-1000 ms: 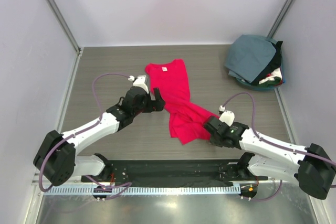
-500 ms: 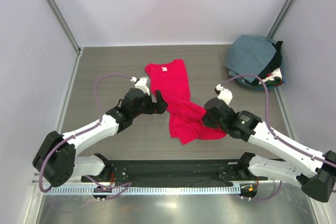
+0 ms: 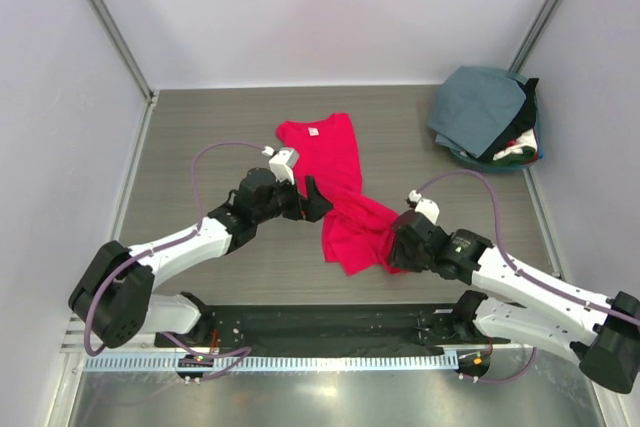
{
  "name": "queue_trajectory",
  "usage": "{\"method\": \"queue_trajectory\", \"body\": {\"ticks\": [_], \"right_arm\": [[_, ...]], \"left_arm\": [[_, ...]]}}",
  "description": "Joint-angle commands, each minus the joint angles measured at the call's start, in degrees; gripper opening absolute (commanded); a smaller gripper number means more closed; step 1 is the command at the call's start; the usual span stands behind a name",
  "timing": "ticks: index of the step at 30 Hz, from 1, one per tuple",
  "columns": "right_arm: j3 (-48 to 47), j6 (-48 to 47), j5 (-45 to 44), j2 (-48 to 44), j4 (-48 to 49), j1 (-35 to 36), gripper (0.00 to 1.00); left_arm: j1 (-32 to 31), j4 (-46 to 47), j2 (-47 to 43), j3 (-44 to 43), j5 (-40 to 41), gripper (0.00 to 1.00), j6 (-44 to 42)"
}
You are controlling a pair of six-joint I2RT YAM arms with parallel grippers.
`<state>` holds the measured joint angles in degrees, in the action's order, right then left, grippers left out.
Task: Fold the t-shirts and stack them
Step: Flatten the tshirt out
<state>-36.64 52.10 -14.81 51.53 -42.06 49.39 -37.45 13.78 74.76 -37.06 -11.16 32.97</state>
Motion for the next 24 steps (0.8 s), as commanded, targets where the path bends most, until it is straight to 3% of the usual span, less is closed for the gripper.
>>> {"method": "queue_trajectory", "body": {"ticks": [1,4,6,10,20,24], "right_arm": [[2.5,-0.1,5.8,-2.8,1.6,0.3,0.34],[3.6,-2.0,6.9,-5.6,1.0,0.3,0.49],[3.4,-5.1,8.5,-6.3,2.2,0.3,0.51],[4.2,-7.3,11.3,-5.5,6.6,1.0,0.52],[1.8,-4.1,2.6,5.6,7.1,6.8,0.50],[2.3,-3.7,1.6,9.3,8.0,7.7,0.45]], "left_arm": [[-0.2,3.7,-0.1,-0.6,-1.1,0.94,-0.6],[-0.2,3.7,0.0,-0.6,-1.3,0.94,-0.5],[-0.2,3.7,0.1,-0.6,-1.5,0.94,-0.5],[-0.2,3.7,0.2,-0.6,-1.3,0.94,-0.5],[-0.2,3.5,0.0,-0.6,-1.4,0.94,-0.7],[-0.2,3.4,-0.5,-0.6,-1.3,0.94,-0.7]]}}
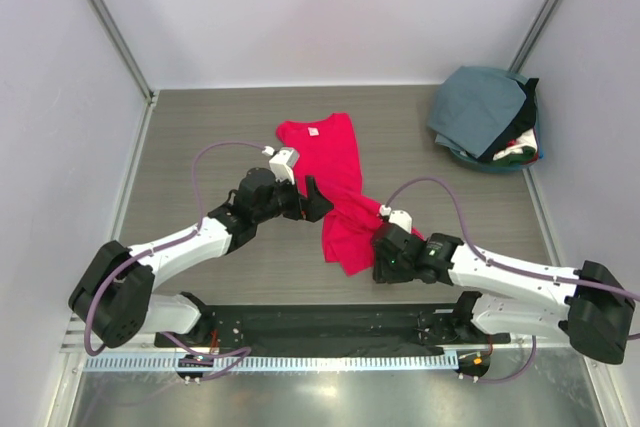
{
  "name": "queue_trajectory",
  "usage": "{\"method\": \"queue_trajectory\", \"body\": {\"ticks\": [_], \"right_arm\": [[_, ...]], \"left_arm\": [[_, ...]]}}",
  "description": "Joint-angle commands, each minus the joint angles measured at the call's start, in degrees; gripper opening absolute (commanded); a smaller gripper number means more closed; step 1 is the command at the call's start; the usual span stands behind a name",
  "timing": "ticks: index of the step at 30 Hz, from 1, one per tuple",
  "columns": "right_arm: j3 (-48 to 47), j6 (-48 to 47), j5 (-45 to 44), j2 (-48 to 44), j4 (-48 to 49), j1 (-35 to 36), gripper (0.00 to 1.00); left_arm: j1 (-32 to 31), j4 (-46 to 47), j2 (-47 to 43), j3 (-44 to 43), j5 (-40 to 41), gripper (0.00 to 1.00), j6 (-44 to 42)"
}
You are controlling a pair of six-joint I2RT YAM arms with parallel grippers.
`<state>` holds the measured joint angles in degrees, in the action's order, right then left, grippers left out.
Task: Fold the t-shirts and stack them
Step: Flatten the tshirt out
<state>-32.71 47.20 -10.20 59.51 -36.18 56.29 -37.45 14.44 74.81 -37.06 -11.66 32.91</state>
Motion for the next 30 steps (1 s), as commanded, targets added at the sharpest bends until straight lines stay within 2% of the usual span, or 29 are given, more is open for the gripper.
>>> {"method": "queue_trajectory", "body": {"ticks": [1,3,4,5,8,12,15,17,21,28,30], "right_arm": [[-1.7,1.1,-3.4,1.5,2.4,0.8,0.41],[-2.3,1.6,-4.8,1.2,2.3,0.8,0.21],[-2.7,1.7,-5.7,-0.2,2.0,0.8,0.07],[-3.2,1.8,-8.1,-1.1,0.8,0.8,0.01],[-8.3,2.5,-13.2,-5.1,-4.6,0.8,0.01],[-24.3,0.2,-25.8,-5.2,-14.9,0.7,0.01],[-34.7,-4.7,-29.1,-2.6,-19.6,0.6,0.01],[-39.0,-9.0,-28.7,-1.7,-20.6,0.7,0.01],[-48.7,-11.3,-28.0,-0.3,-23.9,0.7,0.01],[-52.4,-12.0,-24.3,-1.7,-27.0,0.7,0.01],[-52.3,-11.6,-24.3,-2.4,-27.6,0.7,0.01]], "left_arm": [[-0.2,2.8,-0.5,-0.6,-0.8,0.94,-0.6],[-0.2,2.8,-0.7,-0.6,-0.8,0.94,-0.6],[-0.2,2.8,-0.8,-0.5,-0.7,0.94,-0.6],[-0.2,2.8,-0.9,-0.5,-0.8,0.94,-0.8],[-0.2,2.6,-0.9,-0.5,-1.0,0.94,-1.1],[-0.2,3.3,-1.2,-0.4,-1.6,0.95,-1.4],[-0.5,3.8,-1.5,-0.6,0.0,1.00,-1.7],[-0.9,3.8,-2.5,-1.2,0.4,1.00,-1.6],[-3.2,3.4,-4.9,-2.9,3.5,1.00,-2.6],[-11.9,-0.6,-4.9,-8.6,14.0,0.99,-12.0],[-15.6,-0.8,-4.8,-9.9,20.3,1.00,-16.2]]}}
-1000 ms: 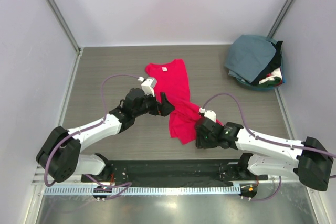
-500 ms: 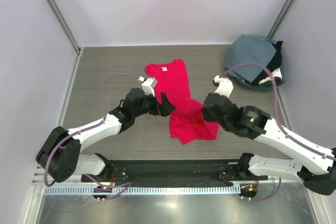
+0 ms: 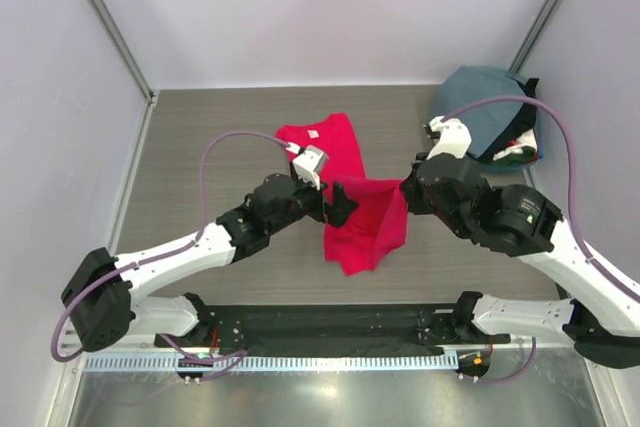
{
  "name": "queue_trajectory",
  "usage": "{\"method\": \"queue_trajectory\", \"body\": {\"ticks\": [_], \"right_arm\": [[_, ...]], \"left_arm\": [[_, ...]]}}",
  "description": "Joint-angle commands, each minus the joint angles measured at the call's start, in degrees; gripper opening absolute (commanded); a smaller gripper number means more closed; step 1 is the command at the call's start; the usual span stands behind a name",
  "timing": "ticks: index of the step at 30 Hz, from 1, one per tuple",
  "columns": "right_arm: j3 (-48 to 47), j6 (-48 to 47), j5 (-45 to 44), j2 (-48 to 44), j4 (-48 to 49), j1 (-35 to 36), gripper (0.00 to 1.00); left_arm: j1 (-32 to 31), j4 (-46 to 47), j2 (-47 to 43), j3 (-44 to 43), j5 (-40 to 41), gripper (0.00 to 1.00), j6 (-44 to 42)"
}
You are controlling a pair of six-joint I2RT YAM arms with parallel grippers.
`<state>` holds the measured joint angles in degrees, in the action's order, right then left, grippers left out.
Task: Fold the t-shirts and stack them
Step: Flatten the tshirt out
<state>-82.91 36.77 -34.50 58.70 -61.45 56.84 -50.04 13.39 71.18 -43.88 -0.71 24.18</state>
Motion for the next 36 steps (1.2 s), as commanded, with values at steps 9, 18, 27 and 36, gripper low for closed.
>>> {"method": "queue_trajectory", "body": {"ticks": [9,18,27,36], "right_arm": [[-2.8,1.5,0.7,-4.6,-3.1,0.0,0.02],[-4.0,3.1,1.9,-4.0,-3.3,0.1,0.02],[-7.3,4.5,0.5,-6.3,-3.4,0.1,0.01],[-14.5,4.7,0.4,-8.3,-5.9,0.1,0.01]], "left_arm": [[-15.4,0.0,7.0,-9.1,32.7,0.99,-16.0],[-17.3,5.1,17.0,-15.6,40.7,0.98,-17.2],[-13.8,1.8,26.8,-25.3,52.7,0.68,-10.0],[3.7,-4.8,27.7,-26.0,43.4,0.50,1.5]]}}
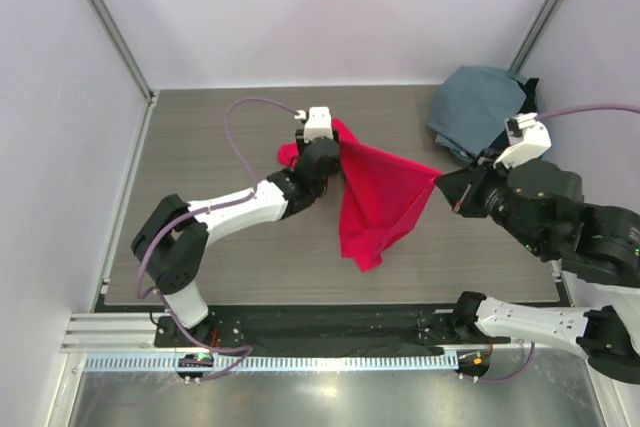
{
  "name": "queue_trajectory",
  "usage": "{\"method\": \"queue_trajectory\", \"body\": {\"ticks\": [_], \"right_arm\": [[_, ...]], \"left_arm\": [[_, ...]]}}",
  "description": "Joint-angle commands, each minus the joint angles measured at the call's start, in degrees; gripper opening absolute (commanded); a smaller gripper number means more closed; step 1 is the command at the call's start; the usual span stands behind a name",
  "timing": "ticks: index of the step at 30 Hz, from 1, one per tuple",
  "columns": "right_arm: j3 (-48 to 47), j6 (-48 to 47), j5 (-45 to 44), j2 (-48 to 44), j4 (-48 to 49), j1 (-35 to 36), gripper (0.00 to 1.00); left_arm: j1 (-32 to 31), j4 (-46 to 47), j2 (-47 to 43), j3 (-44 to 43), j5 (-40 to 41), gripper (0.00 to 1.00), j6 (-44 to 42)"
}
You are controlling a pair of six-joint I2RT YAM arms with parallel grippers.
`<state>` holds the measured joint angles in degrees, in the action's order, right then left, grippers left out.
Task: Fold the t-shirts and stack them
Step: Flatten the tshirt out
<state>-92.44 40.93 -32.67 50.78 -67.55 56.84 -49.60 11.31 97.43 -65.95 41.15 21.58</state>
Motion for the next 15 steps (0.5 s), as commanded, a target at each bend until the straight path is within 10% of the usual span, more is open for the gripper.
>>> {"method": "queue_trajectory", "body": {"ticks": [1,10,15], "right_arm": [[-6.0,0.3,-1.3,-0.2,-0.2,0.1,0.01],[-16.1,-1.0,-5.6,0.0,-4.7,0.0,0.01],[-14.9,-1.6,-6.4,1.3,-4.7,0.1,0.01]], "left_arm": [[6.1,-3.9,2.8,-5.5,1.2,0.47,4.9],[19.8,-10.7,2.1,-11.5,-8.2,0.36,7.4],[15.1,-2.4,-5.7,-1.5,-19.8,0.47,7.6]]}}
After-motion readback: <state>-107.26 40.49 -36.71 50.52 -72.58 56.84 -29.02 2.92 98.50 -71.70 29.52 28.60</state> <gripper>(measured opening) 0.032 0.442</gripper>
